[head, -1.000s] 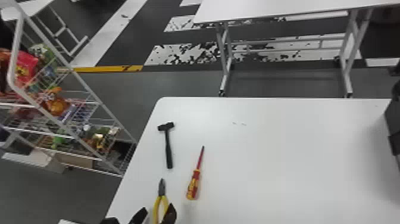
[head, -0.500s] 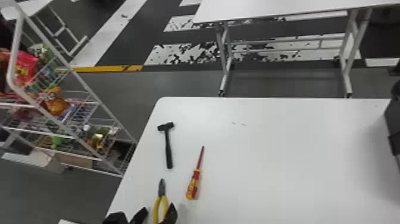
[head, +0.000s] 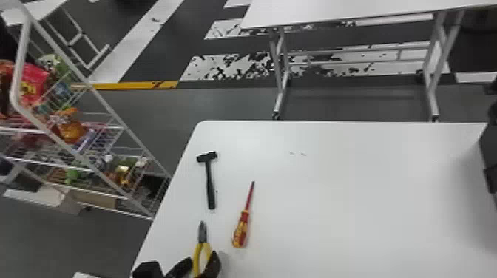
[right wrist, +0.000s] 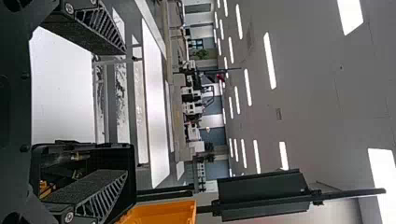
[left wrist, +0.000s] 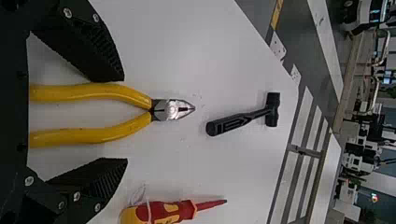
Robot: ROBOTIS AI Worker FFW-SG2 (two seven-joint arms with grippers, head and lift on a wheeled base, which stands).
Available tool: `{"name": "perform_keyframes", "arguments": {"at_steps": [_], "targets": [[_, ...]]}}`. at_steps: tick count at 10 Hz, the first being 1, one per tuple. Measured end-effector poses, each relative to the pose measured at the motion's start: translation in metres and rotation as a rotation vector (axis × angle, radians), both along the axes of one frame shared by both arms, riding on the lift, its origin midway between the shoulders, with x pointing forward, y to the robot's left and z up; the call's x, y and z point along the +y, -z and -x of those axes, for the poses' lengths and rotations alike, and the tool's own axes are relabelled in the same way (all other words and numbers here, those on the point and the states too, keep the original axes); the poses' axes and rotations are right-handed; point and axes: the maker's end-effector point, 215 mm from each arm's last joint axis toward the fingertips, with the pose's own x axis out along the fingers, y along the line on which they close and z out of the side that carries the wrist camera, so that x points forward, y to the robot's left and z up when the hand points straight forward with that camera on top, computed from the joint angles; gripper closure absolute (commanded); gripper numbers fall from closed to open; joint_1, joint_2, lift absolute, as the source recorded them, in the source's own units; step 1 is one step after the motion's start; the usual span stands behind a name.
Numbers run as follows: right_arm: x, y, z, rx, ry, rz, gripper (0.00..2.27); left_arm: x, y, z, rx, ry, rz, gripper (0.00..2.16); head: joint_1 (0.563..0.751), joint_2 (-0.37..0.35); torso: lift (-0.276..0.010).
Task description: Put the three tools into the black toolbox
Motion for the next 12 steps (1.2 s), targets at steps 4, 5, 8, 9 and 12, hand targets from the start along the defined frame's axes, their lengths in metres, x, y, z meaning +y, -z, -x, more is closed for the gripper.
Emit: {"name": "perform_keyframes", "arguments": {"at_steps": [4, 5, 8, 9, 12], "targets": [[0.000, -0.004, 0.000, -0.016, 0.003, 0.000, 0.10, -0.001, -0.008, -0.007, -0.022, 0.002, 0.003, 2.14, 0.695, 0.314, -0.051], [0.001, -0.004, 0.000, -0.018, 0.003, 0.000, 0.10, -0.003, -0.013, -0.008, -0.031, 0.005, 0.004, 2.14, 0.695, 0.310, -0.051], [0.006, -0.006, -0.002, -0.022, -0.006, 0.001, 0.10, -0.012, -0.039, -0.011, -0.075, 0.013, 0.028, 2.14, 0.695, 0.298, -0.051], [0.008, -0.006, -0.003, -0.023, -0.010, 0.000, 0.10, -0.021, -0.051, -0.010, -0.090, 0.029, 0.047, 2.14, 0.695, 0.284, -0.051], [0.022, 0.010, -0.018, 0.044, -0.045, -0.031, 0.10, -0.055, -0.103, -0.013, -0.149, 0.128, 0.131, 2.14, 0.695, 0.230, -0.051]]}}
